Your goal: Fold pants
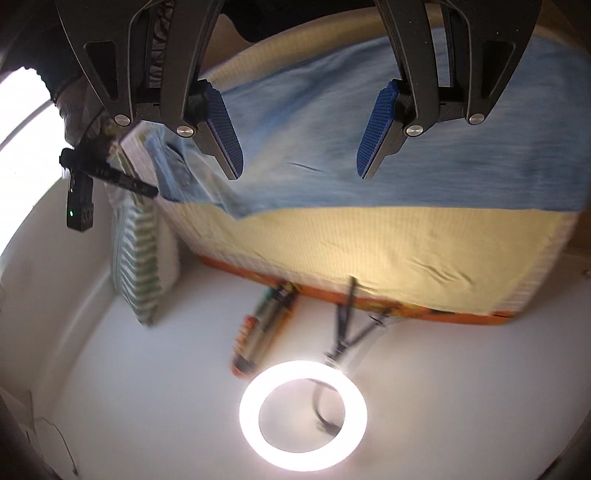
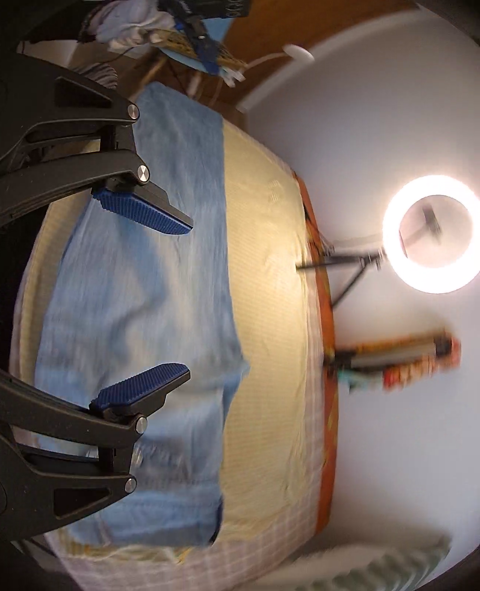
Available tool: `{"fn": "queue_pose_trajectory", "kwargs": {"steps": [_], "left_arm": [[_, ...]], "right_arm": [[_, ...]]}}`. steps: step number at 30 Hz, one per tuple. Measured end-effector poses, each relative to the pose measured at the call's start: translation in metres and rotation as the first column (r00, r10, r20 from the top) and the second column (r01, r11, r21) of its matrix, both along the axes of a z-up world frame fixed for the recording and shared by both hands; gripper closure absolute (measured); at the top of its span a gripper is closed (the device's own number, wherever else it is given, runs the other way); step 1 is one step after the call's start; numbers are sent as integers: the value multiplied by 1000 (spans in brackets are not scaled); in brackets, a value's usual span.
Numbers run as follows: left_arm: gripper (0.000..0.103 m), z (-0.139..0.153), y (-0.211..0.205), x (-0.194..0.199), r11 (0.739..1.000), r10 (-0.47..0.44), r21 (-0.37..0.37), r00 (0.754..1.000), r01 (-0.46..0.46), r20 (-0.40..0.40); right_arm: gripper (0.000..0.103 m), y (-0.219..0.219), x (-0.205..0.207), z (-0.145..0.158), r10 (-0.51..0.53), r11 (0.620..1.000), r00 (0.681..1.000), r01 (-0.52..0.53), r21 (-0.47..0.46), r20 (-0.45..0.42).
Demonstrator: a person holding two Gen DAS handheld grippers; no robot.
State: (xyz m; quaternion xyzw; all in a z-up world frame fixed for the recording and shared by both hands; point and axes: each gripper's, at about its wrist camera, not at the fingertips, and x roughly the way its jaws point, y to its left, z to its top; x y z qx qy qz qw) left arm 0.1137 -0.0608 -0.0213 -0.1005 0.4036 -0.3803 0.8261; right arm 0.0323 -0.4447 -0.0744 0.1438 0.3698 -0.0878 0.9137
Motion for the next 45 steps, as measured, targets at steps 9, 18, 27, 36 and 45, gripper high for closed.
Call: {"fn": "queue_pose_trajectory", "kwargs": {"steps": [9, 18, 27, 36, 45], "left_arm": [[39, -78, -112, -19, 948, -293, 73, 940, 309, -173], [41, -115, -137, -33, 917, -334, 139, 910, 374, -245], [41, -134, -145, -31, 918, -319, 150, 907, 368, -276], [42, -135, -148, -33, 911, -334, 158, 905, 381, -263], [42, -135, -147, -36, 909, -339, 157, 905, 385, -256]], "right_arm": [[28, -91, -23, -24, -150, 988, 987, 151, 17, -52], [28, -126, 55, -52, -10, 997, 989, 0, -71, -147], [28, -148, 115, -88, 214, 961, 917, -260, -98, -338], [42, -145, 107, -120, 292, 899, 809, -414, -141, -510], [83, -121, 82, -98, 187, 830, 830, -420, -368, -525]]}}
